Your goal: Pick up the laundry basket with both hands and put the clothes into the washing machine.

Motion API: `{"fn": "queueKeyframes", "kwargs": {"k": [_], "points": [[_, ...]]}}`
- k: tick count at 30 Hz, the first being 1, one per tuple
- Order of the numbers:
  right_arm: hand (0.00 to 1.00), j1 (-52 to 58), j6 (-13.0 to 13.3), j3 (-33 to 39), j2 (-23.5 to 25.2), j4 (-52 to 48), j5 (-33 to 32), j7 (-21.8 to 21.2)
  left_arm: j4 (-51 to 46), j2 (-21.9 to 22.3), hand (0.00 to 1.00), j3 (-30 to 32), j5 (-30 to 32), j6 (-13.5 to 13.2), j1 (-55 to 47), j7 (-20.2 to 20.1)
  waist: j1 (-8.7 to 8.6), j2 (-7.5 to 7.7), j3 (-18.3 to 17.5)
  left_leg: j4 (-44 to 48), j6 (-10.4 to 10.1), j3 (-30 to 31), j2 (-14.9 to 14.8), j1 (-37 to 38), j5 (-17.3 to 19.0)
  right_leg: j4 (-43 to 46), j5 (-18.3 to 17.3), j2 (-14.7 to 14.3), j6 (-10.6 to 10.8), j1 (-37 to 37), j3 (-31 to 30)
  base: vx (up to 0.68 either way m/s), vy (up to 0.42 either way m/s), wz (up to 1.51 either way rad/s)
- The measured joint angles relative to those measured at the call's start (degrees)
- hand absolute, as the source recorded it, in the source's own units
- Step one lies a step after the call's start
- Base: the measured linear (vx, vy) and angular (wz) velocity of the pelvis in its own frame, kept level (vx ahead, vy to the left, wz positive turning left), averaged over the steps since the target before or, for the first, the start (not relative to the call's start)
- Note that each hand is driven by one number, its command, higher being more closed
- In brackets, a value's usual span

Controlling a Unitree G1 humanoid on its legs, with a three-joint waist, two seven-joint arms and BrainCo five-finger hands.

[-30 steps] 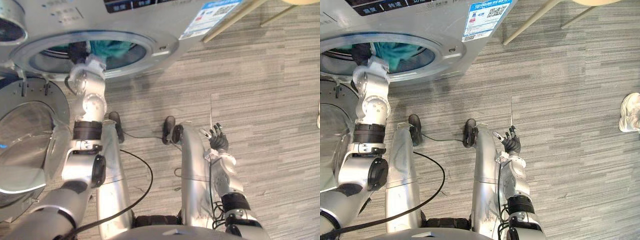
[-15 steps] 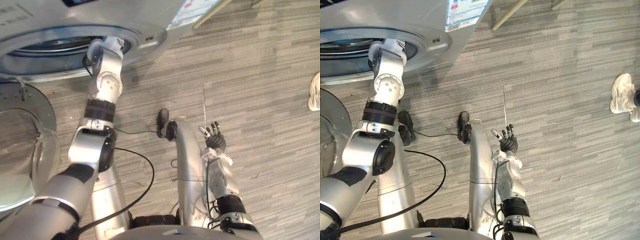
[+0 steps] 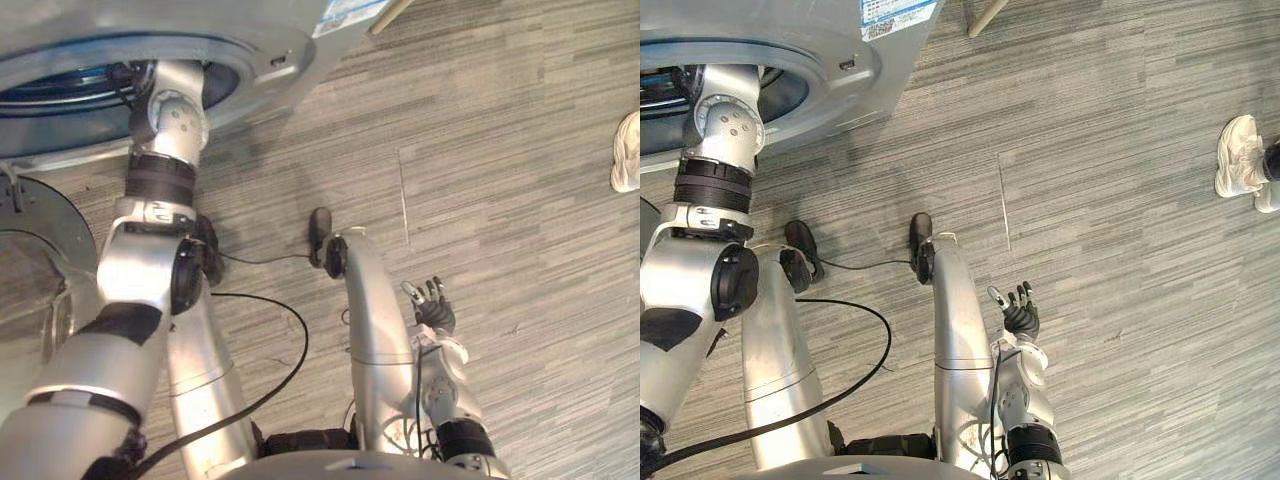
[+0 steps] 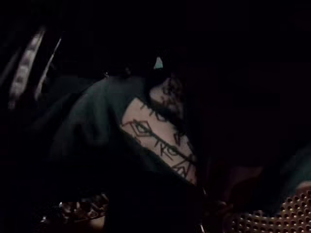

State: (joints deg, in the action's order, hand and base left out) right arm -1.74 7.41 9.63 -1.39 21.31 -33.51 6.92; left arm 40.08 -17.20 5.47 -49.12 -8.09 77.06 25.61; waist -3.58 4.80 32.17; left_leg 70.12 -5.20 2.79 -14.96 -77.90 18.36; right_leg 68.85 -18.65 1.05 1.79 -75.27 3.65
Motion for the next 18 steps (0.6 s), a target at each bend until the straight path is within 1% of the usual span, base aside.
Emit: {"fn": "queueKeyframes", "kwargs": {"k": [3, 6, 7, 8, 10, 11, 12, 13, 14, 15, 16, 17, 18], "points": [[0.00, 0.38, -0.04, -0.29, -0.08, -0.06, 0.00, 0.04, 0.00, -0.50, 0.00, -0.15, 1.32, 0.08, 0.43, 1.09, -0.15, 0.02, 0.00, 0.60, 0.03, 0.30, -0.01, -0.73, 0.03, 0.67, 0.08, 0.00, -0.17, -0.62, 0.15, 0.00, 0.000, 0.00], [0.00, 0.48, 0.10, -0.61, -0.30, -0.02, -0.01, 0.05, 0.00, -1.65, 0.00, -1.67, 8.01, 1.75, 0.72, 2.03, -0.22, 0.06, 0.02, 0.84, 0.03, 0.46, 0.02, -1.14, 0.03, 0.96, 0.06, 0.07, -0.16, -0.91, 0.27, 0.00, 0.000, 0.00], [0.00, 0.53, 0.47, -0.85, -0.42, -0.02, -0.01, 0.00, -0.02, -2.97, 0.00, -3.55, 13.76, 3.17, 0.94, 2.18, -0.21, 0.06, 0.01, 0.87, 0.02, 0.46, 0.05, -1.14, 0.01, 1.03, 0.07, 0.13, -0.16, -0.91, 0.27, 0.00, 0.000, 0.00], [0.00, 0.55, 0.65, -1.12, -0.58, -0.02, -0.02, 0.00, -0.03, -3.64, 0.00, -4.44, 16.16, 3.75, 1.09, 2.47, -0.20, 0.06, 0.01, 0.88, 0.02, 0.46, 0.07, -1.14, 0.01, 1.06, 0.07, 0.17, -0.17, -0.91, 0.28, -0.01, 0.031, 0.03], [0.00, 0.68, 1.66, -1.94, -1.20, 0.43, -0.04, -0.03, -0.32, -5.78, 0.00, -7.53, 23.84, 5.81, 1.86, 3.01, -0.08, 0.06, 0.01, 0.88, 0.02, 0.45, 0.12, -1.16, 0.00, 1.15, 0.06, 0.35, -0.17, -0.93, 0.31, -0.01, 0.016, 0.02], [0.00, 0.92, 2.35, -2.59, -1.41, 0.75, -0.03, -0.05, -1.58, -7.28, 0.00, -9.47, 32.20, 7.88, 2.35, 4.03, 0.00, 0.05, 0.01, 0.88, 0.05, 0.46, 0.16, -1.26, -0.04, 1.20, 0.05, 0.53, -0.21, -0.99, 0.41, -0.01, 0.027, 0.03], [0.00, 1.05, 2.54, -2.70, -1.42, 0.79, -0.03, -0.05, -2.02, -7.71, 0.00, -10.05, 34.64, 8.25, 2.62, 4.23, 0.10, 0.05, 0.00, 0.88, 0.05, 0.46, 0.19, -1.32, -0.07, 1.22, 0.04, 0.56, -0.22, -1.05, 0.41, -0.01, 0.033, 0.04], [0.00, 1.30, 3.00, -2.79, -1.50, 0.97, -0.01, -0.01, -3.49, -8.04, 0.00, -10.75, 41.28, 10.17, 3.08, 5.87, 0.25, 0.05, 0.00, 0.88, 0.07, 0.50, 0.34, -1.57, -0.15, 1.32, 0.04, 0.70, -0.22, -1.28, 0.45, -0.01, 0.027, 0.05], [0.00, 1.48, 3.74, -3.22, -1.77, 1.08, 0.02, 0.14, -4.23, -8.16, 0.00, -11.83, 48.33, 12.37, 3.81, 8.91, 0.28, 0.04, 0.00, 0.93, 0.07, 0.61, 0.50, -2.10, -0.28, 1.46, 0.04, 0.82, -0.21, -1.68, 0.52, -0.01, 0.027, 0.06], [0.00, 1.53, 4.15, -3.81, -2.02, 1.14, 0.06, 0.61, -4.83, -8.18, 0.00, -12.30, 51.79, 13.92, 4.00, 10.58, 0.27, 0.05, 0.00, 0.99, 0.07, 0.70, 0.53, -2.43, -0.32, 1.52, 0.04, 0.87, -0.21, -1.88, 0.62, -0.01, 0.028, 0.05], [0.00, 1.57, 4.93, -4.35, -2.71, 1.54, 0.07, 1.45, -5.67, -8.08, 0.00, -13.27, 56.98, 15.72, 4.00, 12.69, 0.31, 0.04, 0.00, 1.28, 0.08, 0.96, 0.58, -3.07, -0.33, 1.76, 0.04, 0.93, -0.20, -2.33, 0.81, 0.00, 0.000, 0.00], [0.00, 1.56, 5.18, -4.72, -2.90, 1.90, 0.07, 1.90, -5.75, -8.03, 0.00, -14.17, 59.63, 16.89, 3.99, 13.72, 0.42, 0.04, 0.00, 1.70, 0.08, 1.23, 0.65, -3.54, -0.33, 2.08, -0.08, 0.93, -0.19, -2.63, 1.00, 0.00, 0.034, 0.03], [0.00, 1.56, 5.42, -5.00, -3.28, 2.52, 0.02, 2.16, -5.73, -7.56, 0.00, -14.97, 63.14, 18.79, 3.88, 14.26, 0.41, 0.04, 0.00, 2.15, 0.08, 1.75, 0.90, -4.19, -0.33, 2.52, -0.33, 1.15, -0.41, -2.90, 1.51, 0.00, 0.029, 0.06]]}}
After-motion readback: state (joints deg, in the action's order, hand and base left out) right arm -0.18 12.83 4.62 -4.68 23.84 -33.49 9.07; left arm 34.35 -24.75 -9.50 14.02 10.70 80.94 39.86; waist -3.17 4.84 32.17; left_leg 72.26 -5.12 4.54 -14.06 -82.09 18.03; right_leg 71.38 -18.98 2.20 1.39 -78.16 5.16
